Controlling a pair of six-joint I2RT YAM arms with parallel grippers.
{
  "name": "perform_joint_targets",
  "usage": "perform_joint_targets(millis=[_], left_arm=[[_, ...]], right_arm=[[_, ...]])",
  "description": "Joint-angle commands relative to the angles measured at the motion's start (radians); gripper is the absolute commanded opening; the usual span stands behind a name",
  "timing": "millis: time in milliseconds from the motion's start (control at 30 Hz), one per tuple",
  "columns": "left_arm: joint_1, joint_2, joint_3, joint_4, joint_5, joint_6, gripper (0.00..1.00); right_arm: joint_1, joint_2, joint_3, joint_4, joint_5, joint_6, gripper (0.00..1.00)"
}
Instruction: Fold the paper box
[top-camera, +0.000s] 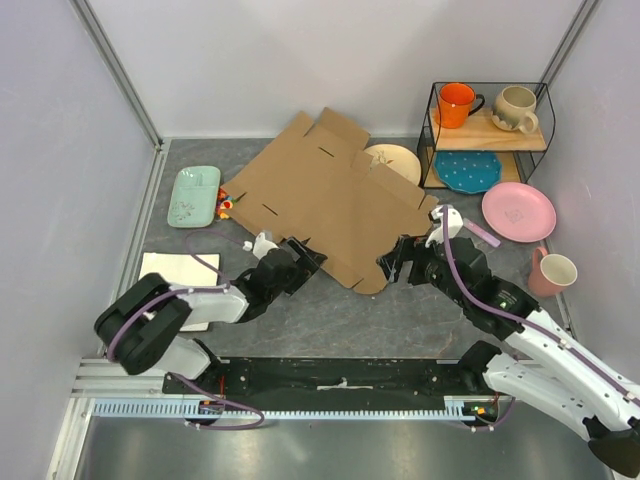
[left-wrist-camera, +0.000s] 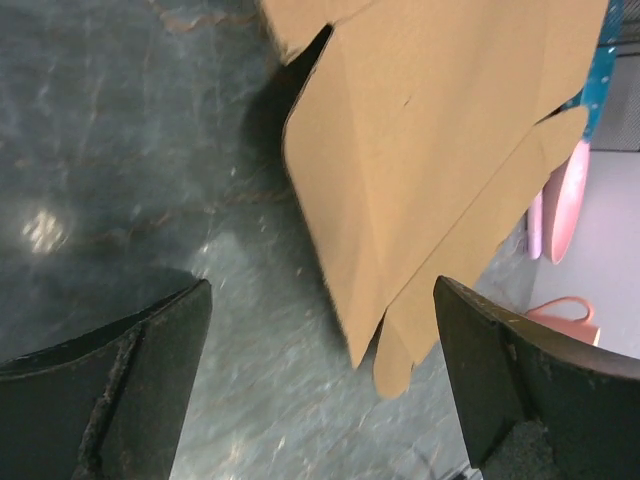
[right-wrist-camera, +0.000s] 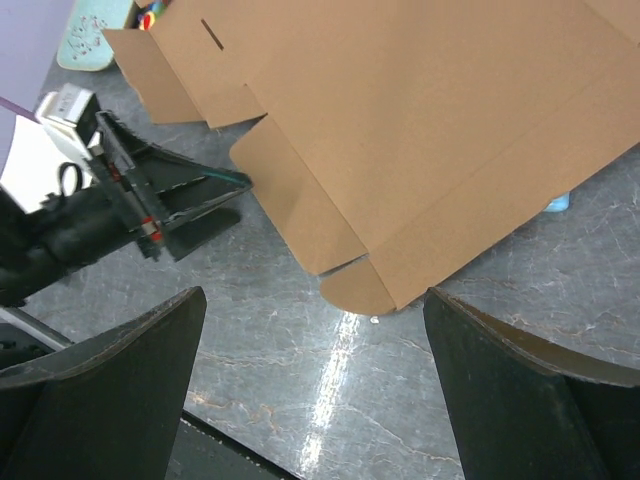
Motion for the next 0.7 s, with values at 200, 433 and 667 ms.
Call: perform_joint_targets(millis=[200,433,667], left_arm=[[0.056,0.320,0.015,0.476,-0.027,-0.047,0.86],[0.079,0.479,0.040,0.699,0.109,-0.003,0.36],[0.113,0.319,-0.041,0.590,0.221,0.093,0.02]], right_arm=[[-0.002,-0.058,0.084,-0.046,0.038,-0.041,0.98],[-0.002,-0.060,0.083,-0.056,0.044,-0.039,0.98],[-0.002,-0.049,0.115,-0.058,0.047,-0.044,0.98]])
